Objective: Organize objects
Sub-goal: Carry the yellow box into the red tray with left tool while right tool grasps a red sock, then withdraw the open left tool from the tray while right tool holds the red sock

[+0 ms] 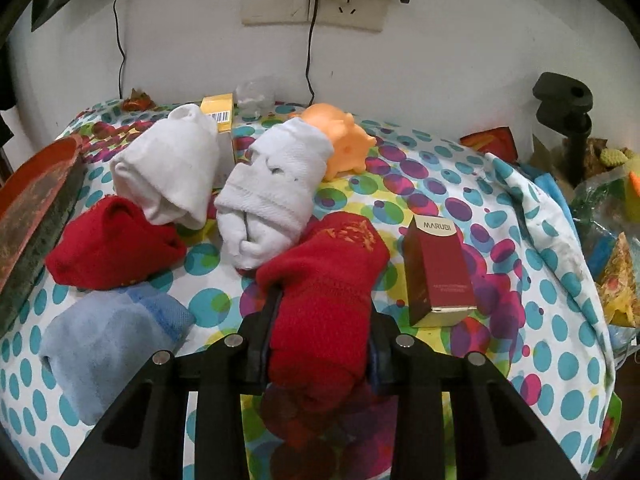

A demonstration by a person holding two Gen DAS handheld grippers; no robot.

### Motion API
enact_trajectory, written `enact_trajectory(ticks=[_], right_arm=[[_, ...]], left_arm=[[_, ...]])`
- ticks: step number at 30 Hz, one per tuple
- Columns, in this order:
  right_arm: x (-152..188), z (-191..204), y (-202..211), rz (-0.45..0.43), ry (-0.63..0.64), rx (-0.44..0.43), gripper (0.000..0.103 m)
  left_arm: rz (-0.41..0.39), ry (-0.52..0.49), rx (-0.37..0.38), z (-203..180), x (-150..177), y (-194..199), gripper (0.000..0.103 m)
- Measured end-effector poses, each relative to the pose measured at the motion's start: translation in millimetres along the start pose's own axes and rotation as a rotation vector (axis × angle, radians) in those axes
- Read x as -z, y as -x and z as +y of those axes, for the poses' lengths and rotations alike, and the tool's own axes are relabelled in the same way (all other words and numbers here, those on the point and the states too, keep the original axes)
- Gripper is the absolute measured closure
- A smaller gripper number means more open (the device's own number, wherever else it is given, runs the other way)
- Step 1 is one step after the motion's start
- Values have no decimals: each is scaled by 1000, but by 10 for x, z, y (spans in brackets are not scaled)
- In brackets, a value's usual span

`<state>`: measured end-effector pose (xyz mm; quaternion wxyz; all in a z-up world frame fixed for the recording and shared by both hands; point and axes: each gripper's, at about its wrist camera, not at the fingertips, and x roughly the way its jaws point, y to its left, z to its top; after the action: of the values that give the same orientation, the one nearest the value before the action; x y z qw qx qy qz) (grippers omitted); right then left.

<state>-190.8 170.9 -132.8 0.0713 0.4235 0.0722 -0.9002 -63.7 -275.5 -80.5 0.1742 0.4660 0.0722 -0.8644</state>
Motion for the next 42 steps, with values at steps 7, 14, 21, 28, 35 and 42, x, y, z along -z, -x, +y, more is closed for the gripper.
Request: enact_trajectory(ticks=[7, 14, 21, 28, 35, 42], right_arm=[[-1, -27, -11, 6, -17, -3, 68], [-4, -16, -4, 5, -13, 4, 67], [-7, -15, -1, 3, -4, 15, 67], [-9, -5, -3, 3, -4, 16, 67], [-13, -3, -5, 3, -3, 18, 67], [-14, -3, -9, 3, -2, 20, 67]], left_arm=[[23, -29, -71, 155, 60, -124, 71], [33, -77, -128, 241, 93, -168, 71], [52, -59, -132, 329, 143, -187, 70], [65, -24, -94, 388, 180, -190, 70], [46, -7, -50, 370, 234, -82, 62], [-23, 16, -29, 324, 331, 246, 60]])
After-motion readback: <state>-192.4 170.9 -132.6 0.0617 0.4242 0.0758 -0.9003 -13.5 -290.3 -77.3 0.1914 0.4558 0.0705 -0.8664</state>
